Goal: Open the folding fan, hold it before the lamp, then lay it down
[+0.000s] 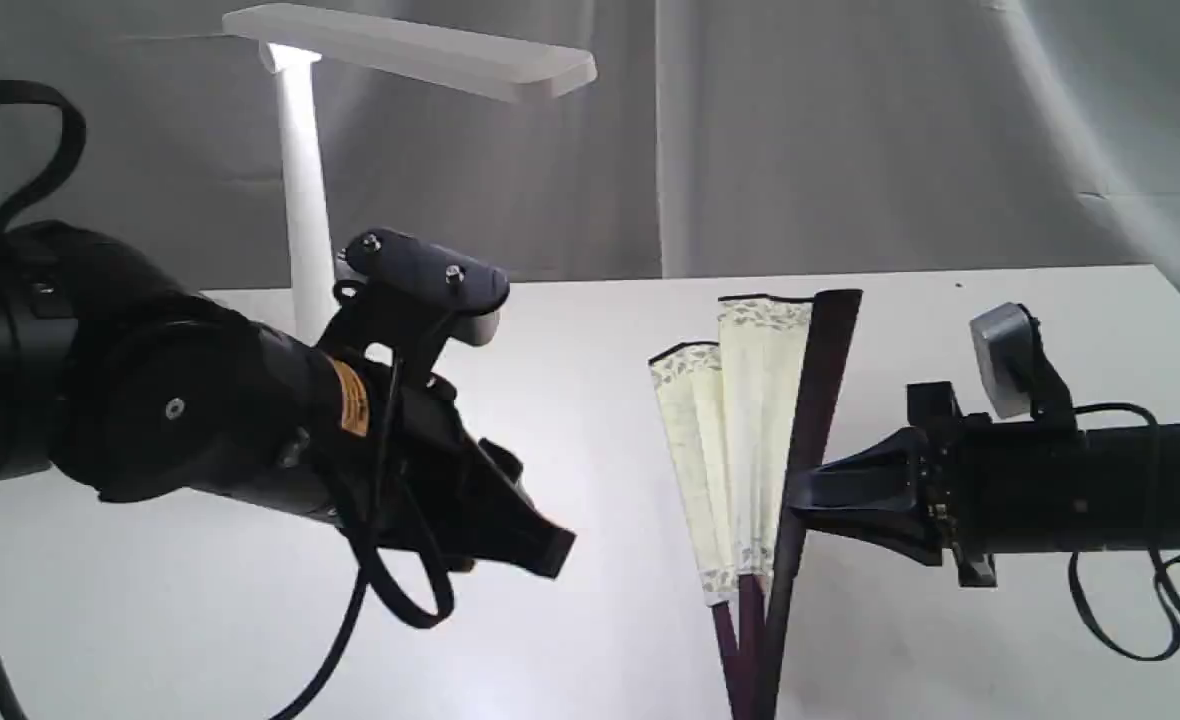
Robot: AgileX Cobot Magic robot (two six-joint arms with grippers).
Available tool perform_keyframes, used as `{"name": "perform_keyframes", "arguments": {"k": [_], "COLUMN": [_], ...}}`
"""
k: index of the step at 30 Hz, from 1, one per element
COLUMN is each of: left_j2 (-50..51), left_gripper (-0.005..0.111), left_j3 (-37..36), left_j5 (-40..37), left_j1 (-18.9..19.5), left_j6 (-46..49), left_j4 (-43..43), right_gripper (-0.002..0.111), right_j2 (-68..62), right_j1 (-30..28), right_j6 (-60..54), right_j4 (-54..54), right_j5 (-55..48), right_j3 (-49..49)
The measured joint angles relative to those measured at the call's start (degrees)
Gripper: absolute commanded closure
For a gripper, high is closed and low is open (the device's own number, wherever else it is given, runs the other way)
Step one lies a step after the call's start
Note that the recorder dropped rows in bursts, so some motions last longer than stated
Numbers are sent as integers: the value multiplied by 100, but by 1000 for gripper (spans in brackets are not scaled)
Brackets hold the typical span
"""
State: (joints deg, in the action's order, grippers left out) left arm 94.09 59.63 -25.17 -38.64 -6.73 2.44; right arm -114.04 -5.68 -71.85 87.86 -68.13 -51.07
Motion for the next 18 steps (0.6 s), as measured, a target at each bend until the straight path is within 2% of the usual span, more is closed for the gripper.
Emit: {"name": "perform_keyframes", "arguments": {"k": [6, 9, 12, 15, 18], "left_j2": [176, 316, 399, 405, 405], "left_gripper": [64, 64, 67, 76, 86], "left_j3": [0, -12, -204, -638, -1221], "left_j5": [582, 647, 1098, 2186, 3600], "left_j1": [123, 191, 191, 191, 191], "left_j6": [-285, -285, -285, -285, -297], "left_j4": [-316, -244, -184, -162, -146], "right_gripper": [108, 108, 108, 108, 108], "right_j2": [612, 901, 1117, 1287, 1396], "right_j1": [-61, -61, -61, -61, -61], "right_j6": [330, 524, 599, 635, 648], "right_j4": [-629, -817, -933, -979, -1005], "right_j5": [-14, -35, -59, -59, -81], "right_j3": [10, 10, 10, 10, 10]}}
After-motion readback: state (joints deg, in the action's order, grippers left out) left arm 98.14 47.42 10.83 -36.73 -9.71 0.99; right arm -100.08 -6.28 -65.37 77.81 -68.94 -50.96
